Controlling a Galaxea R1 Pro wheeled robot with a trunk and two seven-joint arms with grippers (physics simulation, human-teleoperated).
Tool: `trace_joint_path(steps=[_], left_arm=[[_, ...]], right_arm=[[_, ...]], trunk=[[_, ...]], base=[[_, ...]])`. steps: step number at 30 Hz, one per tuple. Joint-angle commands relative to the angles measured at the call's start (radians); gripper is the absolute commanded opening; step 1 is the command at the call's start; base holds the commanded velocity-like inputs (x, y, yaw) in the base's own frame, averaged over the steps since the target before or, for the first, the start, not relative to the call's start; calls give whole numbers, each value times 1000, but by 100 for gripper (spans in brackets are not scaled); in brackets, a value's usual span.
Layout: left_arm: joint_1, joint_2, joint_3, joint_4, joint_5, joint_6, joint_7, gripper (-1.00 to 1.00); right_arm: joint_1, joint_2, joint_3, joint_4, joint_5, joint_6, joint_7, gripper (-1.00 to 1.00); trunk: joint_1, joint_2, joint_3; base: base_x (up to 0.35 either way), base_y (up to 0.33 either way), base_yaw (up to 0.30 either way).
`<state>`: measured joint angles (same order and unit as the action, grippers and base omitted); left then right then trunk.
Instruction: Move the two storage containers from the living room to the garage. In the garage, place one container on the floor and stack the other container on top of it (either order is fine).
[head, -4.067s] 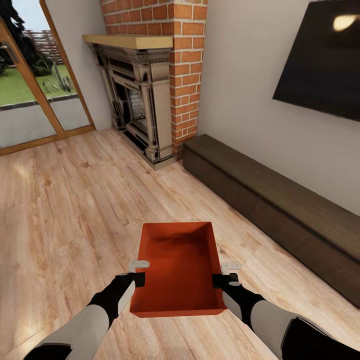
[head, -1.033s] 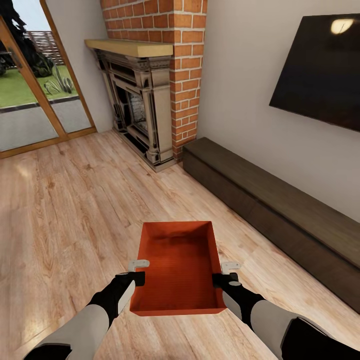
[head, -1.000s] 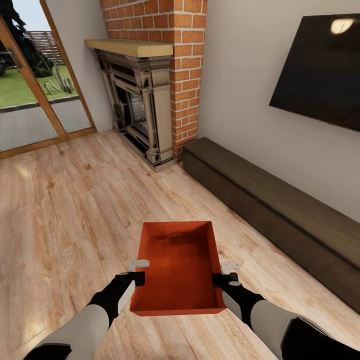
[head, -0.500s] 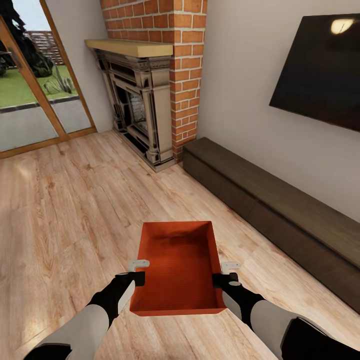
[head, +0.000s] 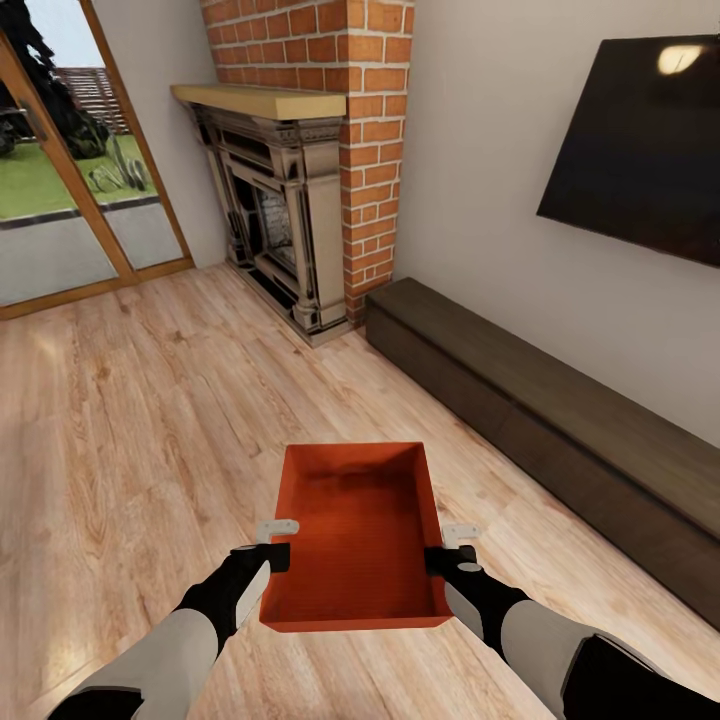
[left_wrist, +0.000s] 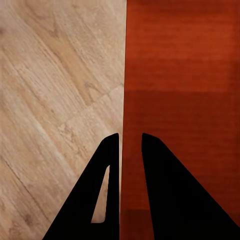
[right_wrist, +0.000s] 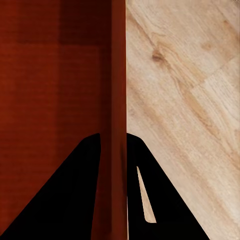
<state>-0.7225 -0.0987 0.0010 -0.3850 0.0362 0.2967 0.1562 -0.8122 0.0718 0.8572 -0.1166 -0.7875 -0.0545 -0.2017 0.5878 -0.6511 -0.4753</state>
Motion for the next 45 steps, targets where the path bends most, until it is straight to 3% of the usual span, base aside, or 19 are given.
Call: trace_joint_path(steps=[1,45], left_arm=[[0,1,7,2,-12,9,11,-100],[0,2,7,1,-12,6,11,-100]], right_arm=[[-1,-17,24,0,7,-26,-31,-100],[-1,-16,23,0,7,-31,-33,-100]], trunk=[[0,-1,1],[0,-1,73]], base=[[0,0,0],[0,0,0]])
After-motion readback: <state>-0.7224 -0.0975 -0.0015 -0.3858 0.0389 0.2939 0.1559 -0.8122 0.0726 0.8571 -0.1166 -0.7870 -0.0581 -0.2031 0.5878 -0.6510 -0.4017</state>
